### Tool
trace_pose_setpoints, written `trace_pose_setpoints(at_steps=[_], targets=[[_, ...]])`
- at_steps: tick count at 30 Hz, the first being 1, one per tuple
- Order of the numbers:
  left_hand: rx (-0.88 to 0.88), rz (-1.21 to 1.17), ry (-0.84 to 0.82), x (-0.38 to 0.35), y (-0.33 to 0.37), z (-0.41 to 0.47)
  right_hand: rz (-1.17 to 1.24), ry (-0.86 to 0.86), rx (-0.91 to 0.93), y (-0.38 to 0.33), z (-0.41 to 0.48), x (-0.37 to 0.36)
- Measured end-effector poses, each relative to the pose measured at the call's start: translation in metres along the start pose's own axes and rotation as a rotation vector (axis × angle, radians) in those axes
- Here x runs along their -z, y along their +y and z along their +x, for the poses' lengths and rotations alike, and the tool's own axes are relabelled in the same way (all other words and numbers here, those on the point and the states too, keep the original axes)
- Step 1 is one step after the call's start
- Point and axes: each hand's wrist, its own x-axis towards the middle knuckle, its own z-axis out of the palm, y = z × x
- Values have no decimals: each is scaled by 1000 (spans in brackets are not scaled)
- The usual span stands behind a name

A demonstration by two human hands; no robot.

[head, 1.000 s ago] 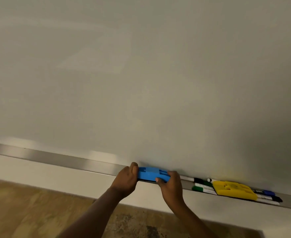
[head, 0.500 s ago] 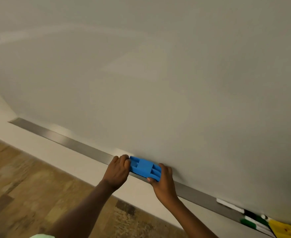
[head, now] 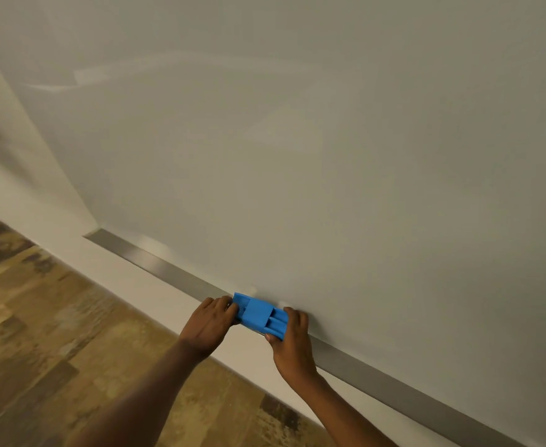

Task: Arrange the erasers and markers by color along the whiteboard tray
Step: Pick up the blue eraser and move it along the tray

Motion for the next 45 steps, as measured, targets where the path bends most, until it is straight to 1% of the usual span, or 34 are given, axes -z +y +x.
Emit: trace_pose_setpoints(at_steps=[6,9,11,14,18,20,23,25,27,30,33,35,38,39,43,45], targets=[[12,115,-36,-12,-54,4,-115,-44,50,-21,34,-50],[43,131,-34,-18,-71,10,-185,-66,99,-25,43,-69],[46,158,-44,-22,-80,13,-266,-75,140,-24,45,-79],[25,179,-56,-30,-90,13,-355,-43,188,-22,48,-90],[16,189,-79,-34,-101,11,-396,-83,225,-24,54,-98],[2,196,-88,-35,-106,12,-418,-71,227,-19,57,-103],[-2,205,-101,-36,-110,17,-423,-124,256,-17,56,-112],[-10,215,-114,-36,-112,22,-403,-157,191,-21,56,-114],[-21,231,-133,-38,-114,25,-367,-150,181,-17,58,-122],[-5,259,-163,-41,-117,29,-450,-130,176,-19,61,-127],[15,287,-204,-41,-120,30,-470,-164,178,-24,63,-126],[32,295,-219,-39,-121,30,-528,-180,175,-26,63,-126],[49,304,-279,-33,-122,30,-614,-163,146,-35,65,-125],[50,317,-299,-31,-122,31,-647,-178,133,-39,66,-122],[54,365,-339,-26,-121,33,-633,-350,109,-41,71,-123],[61,399,-368,-26,-119,30,-644,-368,101,-45,70,-119]])
